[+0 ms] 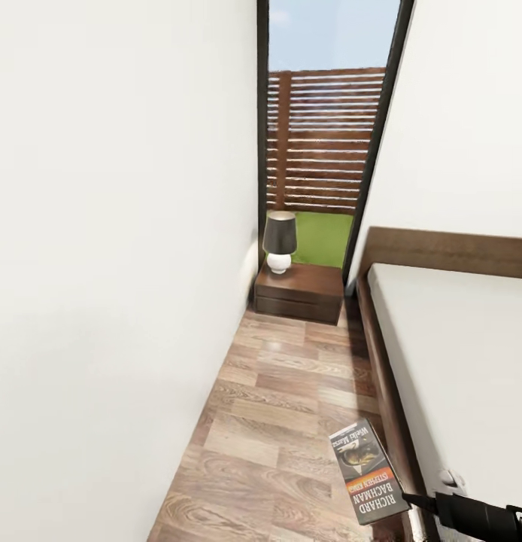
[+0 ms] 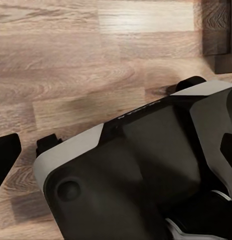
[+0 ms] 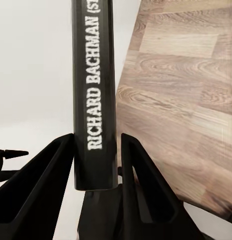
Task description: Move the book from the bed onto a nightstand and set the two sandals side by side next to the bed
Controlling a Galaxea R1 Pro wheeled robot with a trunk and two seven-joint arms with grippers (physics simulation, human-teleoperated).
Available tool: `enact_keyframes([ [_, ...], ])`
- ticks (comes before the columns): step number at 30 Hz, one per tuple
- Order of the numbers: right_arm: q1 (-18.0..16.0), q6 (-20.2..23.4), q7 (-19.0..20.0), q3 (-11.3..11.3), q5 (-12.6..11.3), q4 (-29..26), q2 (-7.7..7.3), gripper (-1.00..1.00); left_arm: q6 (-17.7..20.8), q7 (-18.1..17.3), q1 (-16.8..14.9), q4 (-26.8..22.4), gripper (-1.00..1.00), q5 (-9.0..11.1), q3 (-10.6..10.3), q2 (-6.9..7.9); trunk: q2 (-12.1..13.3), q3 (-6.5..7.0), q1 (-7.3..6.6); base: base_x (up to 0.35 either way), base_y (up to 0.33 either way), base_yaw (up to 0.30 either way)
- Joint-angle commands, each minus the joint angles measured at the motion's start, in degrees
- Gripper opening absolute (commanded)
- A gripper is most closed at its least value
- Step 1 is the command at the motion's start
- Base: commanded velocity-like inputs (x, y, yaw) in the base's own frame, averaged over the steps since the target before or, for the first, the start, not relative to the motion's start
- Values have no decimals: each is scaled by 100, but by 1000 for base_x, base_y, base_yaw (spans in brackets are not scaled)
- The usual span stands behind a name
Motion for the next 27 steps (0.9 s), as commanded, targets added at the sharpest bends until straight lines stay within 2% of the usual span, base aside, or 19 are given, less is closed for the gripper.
enact_keyframes([
  [1, -7, 59, 11, 25, -69, -2, -3, -100, -25, -18, -2, -5, 100, -60, 43, 1, -8, -13, 2, 0, 0, -219],
  [21, -7, 59, 11, 25, -69, -2, -3, -100, -25, -18, -2, -6, 100, -60, 43, 1, -8, -96, 2, 0, 0, -219],
  [27, -7, 59, 11, 25, -69, -2, -3, -100, -25, -18, -2, -9, 100, -60, 39, 1, -8, -121, 2, 97, 0, -221],
])
